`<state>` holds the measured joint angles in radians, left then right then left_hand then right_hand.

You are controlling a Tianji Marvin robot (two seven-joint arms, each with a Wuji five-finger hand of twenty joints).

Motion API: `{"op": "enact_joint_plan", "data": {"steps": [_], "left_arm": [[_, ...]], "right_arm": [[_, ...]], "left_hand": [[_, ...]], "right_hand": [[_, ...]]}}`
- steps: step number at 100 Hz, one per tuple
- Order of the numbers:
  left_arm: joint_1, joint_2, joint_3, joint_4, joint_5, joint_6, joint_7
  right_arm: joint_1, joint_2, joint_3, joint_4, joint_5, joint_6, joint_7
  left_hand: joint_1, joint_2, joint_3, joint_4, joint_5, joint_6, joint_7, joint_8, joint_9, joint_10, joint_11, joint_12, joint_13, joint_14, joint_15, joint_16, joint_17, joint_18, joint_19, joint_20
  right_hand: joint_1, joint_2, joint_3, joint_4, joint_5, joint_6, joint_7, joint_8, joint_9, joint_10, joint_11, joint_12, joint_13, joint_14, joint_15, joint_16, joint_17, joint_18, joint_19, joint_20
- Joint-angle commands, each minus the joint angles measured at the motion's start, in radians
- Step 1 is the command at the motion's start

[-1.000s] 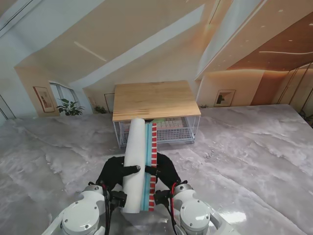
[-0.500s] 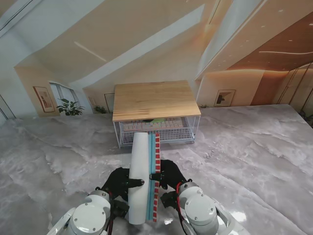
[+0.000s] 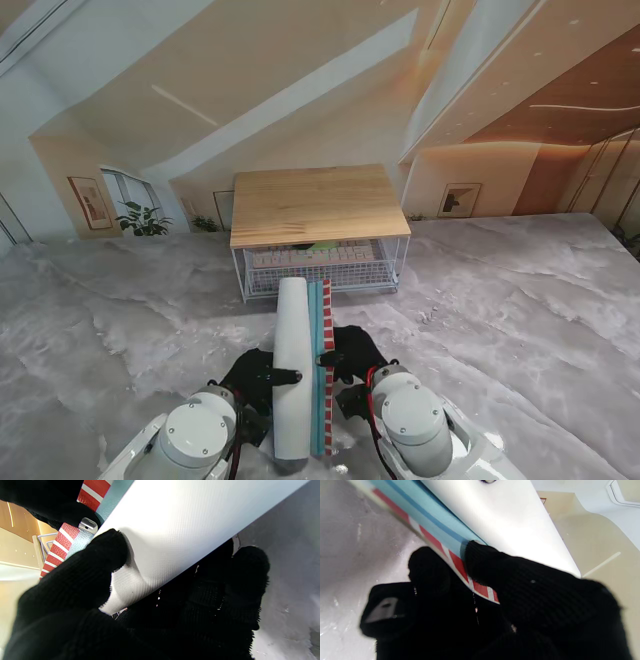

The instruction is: Unroll the mouse pad and set up the keyboard and mouse from the tabletop organizer

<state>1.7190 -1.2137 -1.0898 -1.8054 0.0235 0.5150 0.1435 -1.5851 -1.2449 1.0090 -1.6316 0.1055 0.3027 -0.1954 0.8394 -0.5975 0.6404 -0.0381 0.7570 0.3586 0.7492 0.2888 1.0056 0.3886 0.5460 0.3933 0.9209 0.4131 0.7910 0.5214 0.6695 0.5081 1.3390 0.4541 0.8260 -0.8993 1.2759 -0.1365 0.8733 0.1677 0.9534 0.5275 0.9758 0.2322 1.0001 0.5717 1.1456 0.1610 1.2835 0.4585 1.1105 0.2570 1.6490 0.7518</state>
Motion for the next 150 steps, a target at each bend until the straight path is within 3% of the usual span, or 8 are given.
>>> {"op": "enact_joint_plan", "data": {"steps": [1, 22, 34, 46, 67, 92, 127, 150], "left_arm": [[0.008, -0.004, 0.009, 0.018, 0.001, 0.006, -0.023], [0.016, 0.014, -0.005, 0.020, 0.021, -0.035, -0.064], [0.023, 0.029, -0.007, 0.026, 0.068, -0.089, -0.090], [0.016, 0.043, 0.010, 0.062, 0.182, -0.175, -0.083], [-0.009, 0.050, 0.025, 0.144, 0.295, -0.383, -0.034], [-0.073, 0.066, 0.035, 0.260, 0.490, -0.634, 0.042], [-0.101, 0.062, 0.041, 0.302, 0.524, -0.699, 0.091], [-0.055, 0.056, 0.007, 0.257, 0.453, -0.691, 0.080]], "right_arm": [[0.013, -0.011, -0.003, -0.001, -0.007, -0.006, 0.011], [0.025, -0.009, 0.006, 0.009, -0.015, 0.023, 0.024], [0.025, -0.005, 0.014, 0.003, -0.026, 0.043, 0.035], [0.027, -0.004, 0.016, 0.000, -0.031, 0.058, 0.040], [0.037, -0.004, 0.008, 0.005, -0.030, 0.081, 0.051], [0.042, -0.002, 0.002, 0.010, -0.031, 0.091, 0.063], [0.043, 0.000, 0.004, 0.006, -0.035, 0.120, 0.075], [0.045, -0.003, 0.008, 0.008, -0.028, 0.129, 0.070]], "left_hand": [[0.017, 0.029, 0.060, 0.057, 0.015, 0.007, -0.004, 0.016, -0.035, 0.030, 0.011, -0.014, -0.024, 0.058, 0.035, 0.014, -0.012, -0.008, 0.002, 0.027], [-0.120, 0.165, -0.030, 0.124, -0.048, 0.011, -0.184, 0.049, -0.192, 0.029, -0.049, -0.032, -0.213, 0.066, -0.034, 0.002, -0.217, -0.013, -0.089, 0.111], [-0.125, 0.234, -0.143, 0.139, -0.220, -0.046, -0.321, 0.004, -0.478, -0.043, -0.129, -0.059, -0.531, -0.014, -0.172, -0.030, -0.556, -0.124, -0.217, 0.138], [-0.129, 0.270, -0.178, 0.146, -0.297, -0.089, -0.366, -0.016, -0.619, -0.116, -0.160, -0.077, -0.685, -0.103, -0.260, -0.064, -0.701, -0.214, -0.302, 0.096], [-0.107, 0.294, -0.160, 0.141, -0.276, -0.115, -0.351, -0.012, -0.614, -0.156, -0.161, -0.084, -0.717, -0.143, -0.306, -0.085, -0.750, -0.243, -0.359, 0.055], [-0.094, 0.311, -0.070, 0.091, -0.284, -0.168, -0.308, 0.012, -0.593, -0.211, -0.161, -0.084, -0.731, -0.204, -0.341, -0.116, -0.756, -0.262, -0.399, 0.014], [-0.125, 0.313, -0.057, 0.065, -0.388, -0.214, -0.289, 0.020, -0.703, -0.286, -0.171, -0.092, -0.819, -0.267, -0.434, -0.148, -0.747, -0.254, -0.644, -0.112], [-0.150, 0.323, -0.080, 0.070, -0.372, -0.198, -0.297, 0.014, -0.673, -0.243, -0.177, -0.097, -0.784, -0.171, -0.397, -0.122, -0.760, -0.176, -0.529, -0.052]], "right_hand": [[0.052, 0.011, 0.106, 0.056, 0.090, -0.160, 0.056, 0.080, 0.025, -0.002, -0.003, 0.028, 0.064, -0.004, 0.040, -0.008, 0.039, -0.100, 0.098, -0.005], [0.052, 0.003, 0.117, 0.061, 0.092, -0.149, 0.050, 0.091, 0.025, 0.004, -0.005, 0.047, 0.074, -0.012, 0.051, -0.010, 0.042, -0.113, 0.113, 0.000], [0.052, 0.002, 0.118, 0.060, 0.091, -0.146, 0.047, 0.092, 0.025, 0.004, -0.007, 0.050, 0.075, -0.012, 0.052, -0.011, 0.041, -0.113, 0.113, 0.000], [0.052, 0.003, 0.117, 0.059, 0.091, -0.146, 0.045, 0.093, 0.022, 0.004, -0.009, 0.053, 0.072, -0.012, 0.052, -0.012, 0.041, -0.113, 0.113, -0.001], [0.053, 0.004, 0.115, 0.058, 0.090, -0.146, 0.043, 0.095, 0.019, 0.005, -0.011, 0.061, 0.069, -0.009, 0.051, -0.016, 0.041, -0.111, 0.110, -0.003], [0.053, 0.005, 0.115, 0.059, 0.090, -0.147, 0.042, 0.097, 0.018, 0.004, -0.012, 0.063, 0.065, -0.008, 0.055, -0.018, 0.040, -0.109, 0.109, -0.005], [0.054, 0.003, 0.115, 0.059, 0.090, -0.145, 0.040, 0.098, 0.019, 0.006, -0.012, 0.064, 0.065, -0.006, 0.058, -0.022, 0.041, -0.107, 0.110, -0.006], [0.054, 0.001, 0.116, 0.060, 0.091, -0.144, 0.039, 0.099, 0.020, 0.007, -0.012, 0.063, 0.066, -0.005, 0.059, -0.023, 0.041, -0.107, 0.112, -0.007]]}}
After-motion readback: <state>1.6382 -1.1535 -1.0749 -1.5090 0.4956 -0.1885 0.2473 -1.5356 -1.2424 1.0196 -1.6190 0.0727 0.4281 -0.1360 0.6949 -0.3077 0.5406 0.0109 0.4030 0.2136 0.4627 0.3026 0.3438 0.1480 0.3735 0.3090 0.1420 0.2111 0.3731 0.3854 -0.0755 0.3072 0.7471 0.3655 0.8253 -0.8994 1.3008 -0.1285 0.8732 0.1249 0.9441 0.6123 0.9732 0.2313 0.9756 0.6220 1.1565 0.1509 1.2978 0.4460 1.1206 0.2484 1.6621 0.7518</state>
